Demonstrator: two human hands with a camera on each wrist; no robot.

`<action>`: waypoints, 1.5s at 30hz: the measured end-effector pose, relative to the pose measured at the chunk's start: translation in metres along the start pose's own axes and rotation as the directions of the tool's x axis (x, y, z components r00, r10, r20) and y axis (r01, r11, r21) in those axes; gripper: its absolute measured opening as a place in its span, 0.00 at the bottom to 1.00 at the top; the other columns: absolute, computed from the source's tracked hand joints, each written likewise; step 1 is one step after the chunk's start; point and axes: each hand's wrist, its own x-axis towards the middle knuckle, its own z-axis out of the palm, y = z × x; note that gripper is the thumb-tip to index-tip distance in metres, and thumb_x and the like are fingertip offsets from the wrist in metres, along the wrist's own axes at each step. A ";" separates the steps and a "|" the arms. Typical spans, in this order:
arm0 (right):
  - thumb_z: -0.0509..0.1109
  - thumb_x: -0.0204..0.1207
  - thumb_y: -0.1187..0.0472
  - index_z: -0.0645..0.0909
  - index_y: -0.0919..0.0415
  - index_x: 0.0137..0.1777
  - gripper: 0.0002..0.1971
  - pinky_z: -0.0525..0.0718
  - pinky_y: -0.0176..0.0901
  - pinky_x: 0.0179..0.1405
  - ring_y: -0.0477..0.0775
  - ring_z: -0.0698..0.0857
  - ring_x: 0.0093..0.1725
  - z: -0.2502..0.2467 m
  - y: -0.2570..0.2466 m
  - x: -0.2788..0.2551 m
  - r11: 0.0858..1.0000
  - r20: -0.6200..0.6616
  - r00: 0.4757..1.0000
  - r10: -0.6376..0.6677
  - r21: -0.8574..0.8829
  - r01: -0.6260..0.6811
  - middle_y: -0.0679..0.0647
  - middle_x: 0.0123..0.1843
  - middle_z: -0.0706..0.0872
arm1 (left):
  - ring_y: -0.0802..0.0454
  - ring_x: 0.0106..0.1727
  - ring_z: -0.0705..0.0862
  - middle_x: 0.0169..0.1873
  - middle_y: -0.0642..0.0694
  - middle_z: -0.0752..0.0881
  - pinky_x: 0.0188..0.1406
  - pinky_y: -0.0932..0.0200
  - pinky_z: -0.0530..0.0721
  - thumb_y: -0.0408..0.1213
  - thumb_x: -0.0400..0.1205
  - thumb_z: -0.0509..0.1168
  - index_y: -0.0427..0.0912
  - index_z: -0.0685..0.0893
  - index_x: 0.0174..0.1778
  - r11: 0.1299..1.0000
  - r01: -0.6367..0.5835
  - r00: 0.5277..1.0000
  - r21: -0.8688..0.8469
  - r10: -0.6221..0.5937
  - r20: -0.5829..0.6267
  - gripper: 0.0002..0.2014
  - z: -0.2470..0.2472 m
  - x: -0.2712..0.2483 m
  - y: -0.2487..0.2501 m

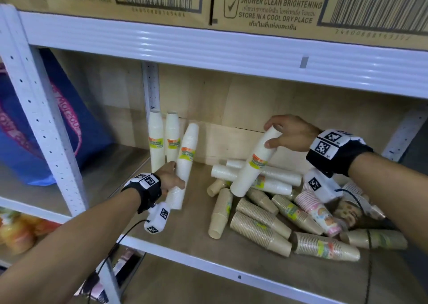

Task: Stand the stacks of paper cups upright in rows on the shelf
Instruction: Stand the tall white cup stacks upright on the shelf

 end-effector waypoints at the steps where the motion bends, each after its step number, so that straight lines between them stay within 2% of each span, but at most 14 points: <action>1: 0.82 0.67 0.56 0.82 0.49 0.57 0.19 0.82 0.46 0.60 0.47 0.81 0.63 -0.002 -0.013 0.007 0.999 -0.017 0.999 -0.028 0.027 0.028 0.52 0.59 0.83 | 0.42 0.58 0.83 0.58 0.42 0.82 0.50 0.42 0.89 0.30 0.66 0.78 0.42 0.72 0.66 1.000 -0.022 1.000 0.003 0.022 -0.009 0.33 -0.004 0.000 0.000; 5: 0.82 0.66 0.56 0.80 0.49 0.62 0.24 0.81 0.53 0.67 0.49 0.79 0.70 -0.003 -0.061 0.032 0.992 -0.040 0.992 -0.117 0.032 0.119 0.52 0.67 0.82 | 0.43 0.60 0.82 0.57 0.45 0.82 0.57 0.41 0.86 0.31 0.63 0.80 0.45 0.69 0.64 0.995 -0.093 0.994 0.022 0.094 -0.049 0.36 -0.019 0.002 -0.005; 8: 0.81 0.68 0.58 0.79 0.51 0.65 0.25 0.80 0.48 0.66 0.48 0.79 0.71 0.007 -0.090 0.049 0.984 -0.046 0.984 -0.173 0.036 0.175 0.51 0.69 0.81 | 0.44 0.59 0.82 0.56 0.46 0.82 0.58 0.45 0.84 0.30 0.63 0.80 0.46 0.67 0.63 0.991 -0.129 0.988 0.035 0.131 -0.085 0.36 -0.024 0.004 -0.011; 12: 0.79 0.71 0.58 0.76 0.54 0.70 0.27 0.77 0.38 0.59 0.48 0.77 0.72 0.032 -0.121 0.066 0.974 -0.006 0.974 -0.225 0.019 0.225 0.51 0.71 0.79 | 0.44 0.60 0.80 0.58 0.45 0.80 0.59 0.48 0.81 0.28 0.66 0.79 0.46 0.66 0.67 0.987 -0.160 0.979 0.021 0.161 -0.121 0.38 -0.023 0.010 -0.019; 17: 0.78 0.73 0.59 0.75 0.57 0.71 0.27 0.72 0.35 0.52 0.43 0.76 0.59 0.065 -0.140 0.080 0.972 0.045 0.971 -0.234 0.012 0.234 0.55 0.69 0.81 | 0.46 0.65 0.79 0.62 0.48 0.80 0.66 0.42 0.79 0.31 0.66 0.80 0.49 0.63 0.73 0.982 -0.188 0.977 0.002 0.187 -0.105 0.43 -0.019 0.013 -0.024; 21: 0.77 0.73 0.59 0.75 0.58 0.72 0.28 0.71 0.35 0.53 0.51 0.78 0.68 0.089 -0.142 0.089 0.976 0.099 0.971 -0.218 0.014 0.218 0.55 0.72 0.79 | 0.46 0.67 0.78 0.63 0.51 0.80 0.68 0.37 0.78 0.33 0.64 0.81 0.54 0.63 0.70 0.980 -0.196 0.976 -0.026 0.193 -0.104 0.43 -0.014 0.019 -0.031; 25: 0.77 0.73 0.61 0.75 0.59 0.72 0.27 0.69 0.34 0.52 0.52 0.77 0.70 0.106 -0.139 0.097 0.979 0.127 0.971 -0.201 0.046 0.196 0.56 0.71 0.79 | 0.46 0.70 0.77 0.67 0.52 0.79 0.70 0.36 0.77 0.33 0.65 0.80 0.56 0.59 0.76 0.977 -0.208 0.975 -0.043 0.204 -0.089 0.48 -0.009 0.023 -0.039; 29: 0.77 0.72 0.62 0.76 0.60 0.71 0.27 0.70 0.35 0.51 0.52 0.78 0.66 0.115 -0.135 0.101 0.980 0.124 0.973 -0.195 0.068 0.188 0.56 0.68 0.81 | 0.47 0.68 0.79 0.65 0.53 0.80 0.68 0.35 0.78 0.35 0.65 0.80 0.58 0.60 0.73 0.976 -0.214 0.974 -0.051 0.209 -0.084 0.46 -0.005 0.027 -0.044; 32: 0.78 0.72 0.61 0.75 0.58 0.73 0.29 0.70 0.35 0.53 0.52 0.78 0.69 0.119 -0.135 0.105 0.979 0.116 0.975 -0.188 0.098 0.177 0.55 0.70 0.80 | 0.47 0.68 0.79 0.65 0.53 0.80 0.68 0.34 0.79 0.37 0.65 0.80 0.61 0.60 0.72 0.973 -0.225 0.973 -0.053 0.221 -0.071 0.45 -0.007 0.029 -0.046; 35: 0.77 0.72 0.59 0.75 0.58 0.73 0.28 0.70 0.36 0.56 0.52 0.77 0.71 0.120 -0.135 0.108 0.977 0.103 0.976 -0.194 0.111 0.183 0.54 0.72 0.79 | 0.48 0.67 0.80 0.64 0.52 0.81 0.68 0.35 0.79 0.38 0.66 0.79 0.57 0.63 0.71 0.967 -0.240 0.970 -0.084 0.234 -0.071 0.41 -0.013 0.027 -0.040; 38: 0.75 0.73 0.57 0.77 0.58 0.70 0.25 0.73 0.39 0.56 0.54 0.79 0.69 0.117 -0.134 0.111 0.978 0.087 0.977 -0.197 0.093 0.189 0.53 0.69 0.81 | 0.52 0.62 0.81 0.61 0.55 0.82 0.66 0.44 0.80 0.39 0.70 0.79 0.53 0.65 0.74 0.953 -0.282 0.957 -0.109 0.272 -0.098 0.39 -0.026 0.021 -0.024; 41: 0.75 0.73 0.55 0.79 0.58 0.67 0.22 0.78 0.43 0.55 0.55 0.81 0.62 0.113 -0.134 0.113 0.982 0.062 0.982 -0.178 0.079 0.173 0.53 0.63 0.83 | 0.54 0.54 0.83 0.52 0.55 0.83 0.56 0.51 0.83 0.44 0.73 0.78 0.49 0.68 0.71 0.935 -0.331 0.937 -0.129 0.309 -0.163 0.34 -0.049 0.015 -0.001; 43: 0.75 0.73 0.54 0.81 0.57 0.64 0.20 0.79 0.44 0.51 0.55 0.83 0.56 0.111 -0.133 0.113 0.985 0.042 0.986 -0.160 0.078 0.157 0.51 0.55 0.83 | 0.54 0.52 0.85 0.51 0.53 0.84 0.53 0.52 0.85 0.50 0.72 0.77 0.51 0.70 0.70 0.916 -0.371 0.914 -0.152 0.330 -0.237 0.33 -0.063 0.012 0.014; 45: 0.75 0.73 0.54 0.81 0.57 0.61 0.18 0.76 0.42 0.46 0.53 0.82 0.51 0.111 -0.133 0.114 0.986 0.029 0.989 -0.148 0.075 0.146 0.50 0.49 0.82 | 0.54 0.47 0.84 0.46 0.52 0.83 0.45 0.58 0.84 0.50 0.73 0.77 0.50 0.73 0.69 0.902 -0.399 0.887 -0.165 0.334 -0.319 0.30 -0.073 0.009 0.029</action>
